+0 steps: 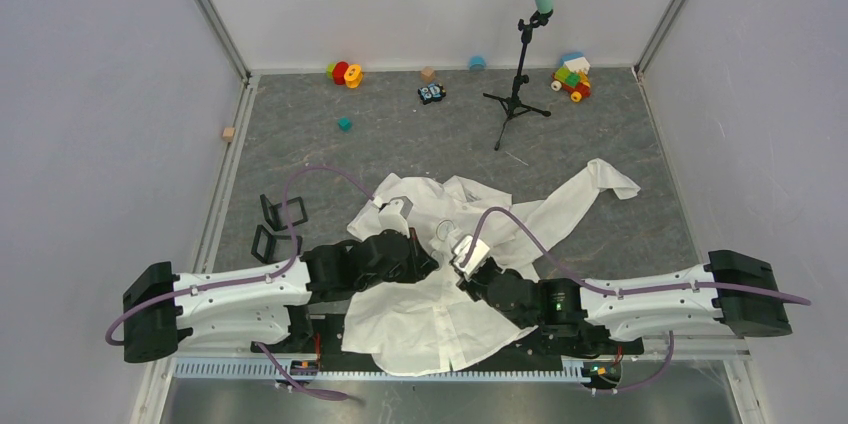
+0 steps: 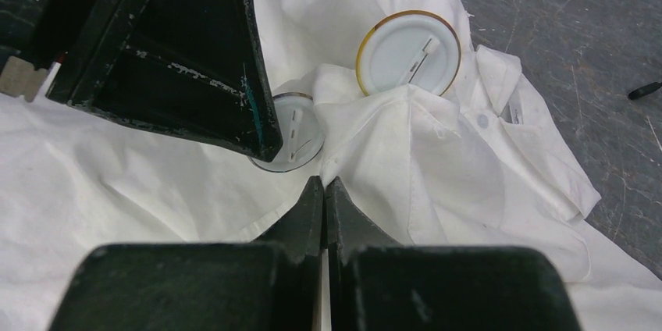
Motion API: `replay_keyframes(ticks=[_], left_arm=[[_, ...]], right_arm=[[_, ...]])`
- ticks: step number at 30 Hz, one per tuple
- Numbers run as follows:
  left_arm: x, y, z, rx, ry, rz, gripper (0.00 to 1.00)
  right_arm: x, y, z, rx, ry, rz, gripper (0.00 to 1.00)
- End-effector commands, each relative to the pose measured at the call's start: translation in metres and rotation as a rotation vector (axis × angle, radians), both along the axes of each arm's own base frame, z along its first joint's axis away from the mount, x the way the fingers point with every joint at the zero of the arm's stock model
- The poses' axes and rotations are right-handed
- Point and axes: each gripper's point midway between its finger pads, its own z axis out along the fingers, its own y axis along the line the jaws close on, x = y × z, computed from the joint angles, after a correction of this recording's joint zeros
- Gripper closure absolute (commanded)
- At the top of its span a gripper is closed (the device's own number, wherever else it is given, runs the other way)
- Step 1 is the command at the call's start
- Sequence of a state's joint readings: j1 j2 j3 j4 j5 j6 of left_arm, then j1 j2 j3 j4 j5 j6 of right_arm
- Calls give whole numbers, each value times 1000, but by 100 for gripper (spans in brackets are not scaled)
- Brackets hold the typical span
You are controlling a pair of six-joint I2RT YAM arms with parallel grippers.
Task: Pin the brooch onto the clothing
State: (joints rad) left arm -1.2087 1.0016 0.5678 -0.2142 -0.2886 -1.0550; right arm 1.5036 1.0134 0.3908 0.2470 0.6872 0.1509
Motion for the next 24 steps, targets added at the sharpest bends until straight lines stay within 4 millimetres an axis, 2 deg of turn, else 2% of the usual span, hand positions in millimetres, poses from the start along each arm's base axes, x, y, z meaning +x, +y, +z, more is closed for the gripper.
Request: replay_keyframes(ticks=[1,24], left_arm=[[9,-10,23,-65,-35,37,98],[8,-14,30,-134,-45,30,98]], right_arm=[[-5,13,18,59,-1,36,100],[-9,19,6,24,17,61,100]])
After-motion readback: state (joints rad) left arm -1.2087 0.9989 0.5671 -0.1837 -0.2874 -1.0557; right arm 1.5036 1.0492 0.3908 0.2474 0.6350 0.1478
